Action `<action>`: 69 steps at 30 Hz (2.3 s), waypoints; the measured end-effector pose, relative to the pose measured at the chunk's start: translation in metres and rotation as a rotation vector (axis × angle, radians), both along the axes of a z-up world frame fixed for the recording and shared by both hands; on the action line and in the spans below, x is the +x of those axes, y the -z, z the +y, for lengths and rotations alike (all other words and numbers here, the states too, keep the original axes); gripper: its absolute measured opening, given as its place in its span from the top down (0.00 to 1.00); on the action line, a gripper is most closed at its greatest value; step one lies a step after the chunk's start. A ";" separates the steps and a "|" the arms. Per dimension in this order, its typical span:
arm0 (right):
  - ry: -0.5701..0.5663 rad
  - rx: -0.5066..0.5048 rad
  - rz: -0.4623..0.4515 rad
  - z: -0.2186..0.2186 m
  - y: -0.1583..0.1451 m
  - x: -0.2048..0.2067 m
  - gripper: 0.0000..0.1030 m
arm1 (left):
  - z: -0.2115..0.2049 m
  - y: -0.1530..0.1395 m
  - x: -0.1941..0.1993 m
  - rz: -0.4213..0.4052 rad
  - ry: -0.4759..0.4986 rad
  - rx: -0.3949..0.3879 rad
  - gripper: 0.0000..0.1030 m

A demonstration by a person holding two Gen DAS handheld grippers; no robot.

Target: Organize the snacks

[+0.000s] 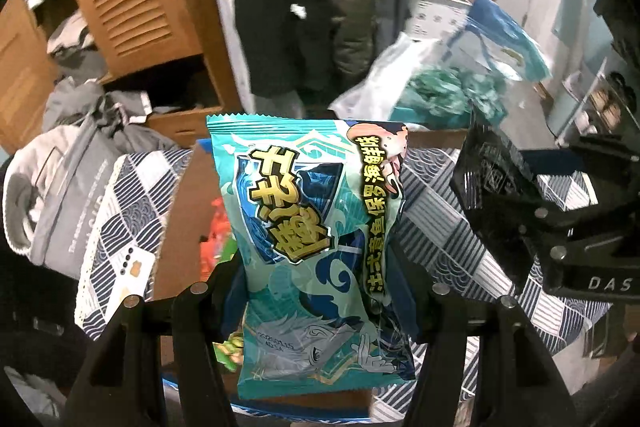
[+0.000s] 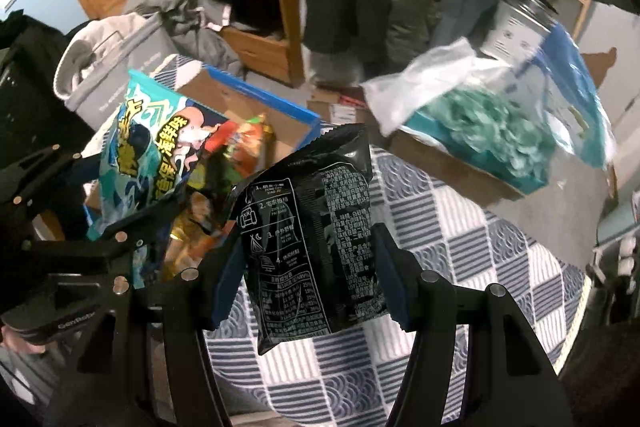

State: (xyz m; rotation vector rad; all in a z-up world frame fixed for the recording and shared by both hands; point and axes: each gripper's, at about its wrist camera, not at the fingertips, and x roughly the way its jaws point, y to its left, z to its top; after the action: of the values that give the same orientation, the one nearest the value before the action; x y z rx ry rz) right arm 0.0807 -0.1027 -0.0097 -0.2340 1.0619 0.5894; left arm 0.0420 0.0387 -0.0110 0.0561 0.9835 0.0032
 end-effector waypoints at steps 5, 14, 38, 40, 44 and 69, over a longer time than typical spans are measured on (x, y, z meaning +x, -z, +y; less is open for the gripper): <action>-0.028 0.012 0.026 0.030 0.003 0.009 0.41 | 0.034 0.002 0.007 0.005 -0.058 -0.018 0.39; -0.080 0.009 0.045 0.089 0.008 0.021 0.41 | 0.086 0.023 0.019 0.051 -0.151 -0.032 0.39; -0.075 0.036 0.099 0.127 0.027 0.044 0.30 | 0.116 0.043 0.023 0.142 -0.220 -0.065 0.23; -0.070 0.040 0.088 0.124 0.023 0.042 0.30 | 0.112 0.036 0.020 0.127 -0.209 -0.048 0.23; -0.058 0.028 0.038 0.114 0.012 0.035 0.29 | 0.106 0.021 0.015 0.090 -0.187 -0.015 0.22; 0.010 0.037 -0.213 0.021 -0.060 -0.037 0.23 | 0.046 -0.047 -0.019 -0.083 -0.053 0.100 0.14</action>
State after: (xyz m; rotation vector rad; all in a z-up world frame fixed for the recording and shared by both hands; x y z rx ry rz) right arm 0.0438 -0.0818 0.0502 -0.2528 0.8458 0.5616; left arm 0.0225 0.0845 0.0360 0.1213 0.9014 0.1029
